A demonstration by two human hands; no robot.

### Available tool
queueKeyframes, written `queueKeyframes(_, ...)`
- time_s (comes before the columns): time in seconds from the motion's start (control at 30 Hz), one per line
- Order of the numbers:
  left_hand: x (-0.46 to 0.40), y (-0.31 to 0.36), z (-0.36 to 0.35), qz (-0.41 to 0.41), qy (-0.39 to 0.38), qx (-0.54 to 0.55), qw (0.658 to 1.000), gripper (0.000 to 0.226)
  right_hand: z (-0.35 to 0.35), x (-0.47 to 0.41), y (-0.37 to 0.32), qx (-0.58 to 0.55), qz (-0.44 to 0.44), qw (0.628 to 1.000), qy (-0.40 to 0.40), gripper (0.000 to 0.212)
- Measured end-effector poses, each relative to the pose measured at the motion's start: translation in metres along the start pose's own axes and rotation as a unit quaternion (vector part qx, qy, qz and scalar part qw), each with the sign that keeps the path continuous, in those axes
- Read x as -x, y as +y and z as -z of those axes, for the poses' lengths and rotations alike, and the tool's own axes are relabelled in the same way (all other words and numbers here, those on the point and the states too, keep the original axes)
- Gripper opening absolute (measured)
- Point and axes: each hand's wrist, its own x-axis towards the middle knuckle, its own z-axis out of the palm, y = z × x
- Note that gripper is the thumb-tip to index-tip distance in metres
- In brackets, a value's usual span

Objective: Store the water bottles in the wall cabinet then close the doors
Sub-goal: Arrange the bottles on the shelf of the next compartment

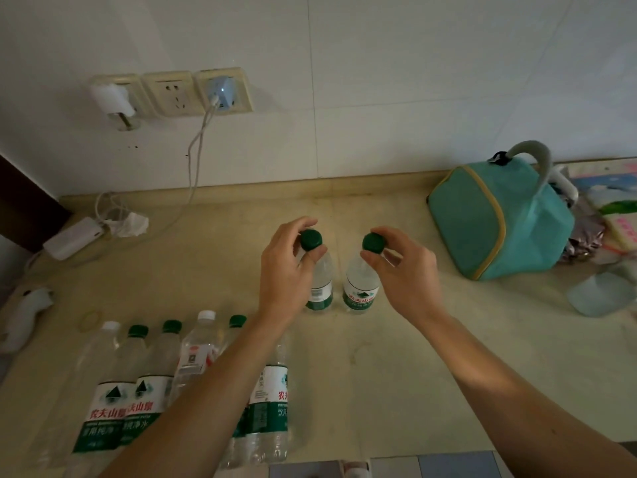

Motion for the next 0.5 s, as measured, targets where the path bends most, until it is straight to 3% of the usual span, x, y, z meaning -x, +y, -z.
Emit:
queueKeyframes(0.33,0.011,-0.007,0.004,-0.019,-0.037,-0.02,0.999,0.039,-0.003,-0.002,0.007,0.0,0.021,1.0,-0.012,0.035)
queueKeyframes(0.5,0.012,-0.014,0.005,0.046,-0.07,0.014,0.996,0.056,-0.004,0.007,0.025,-0.026,-0.012,0.999,-0.032,0.067)
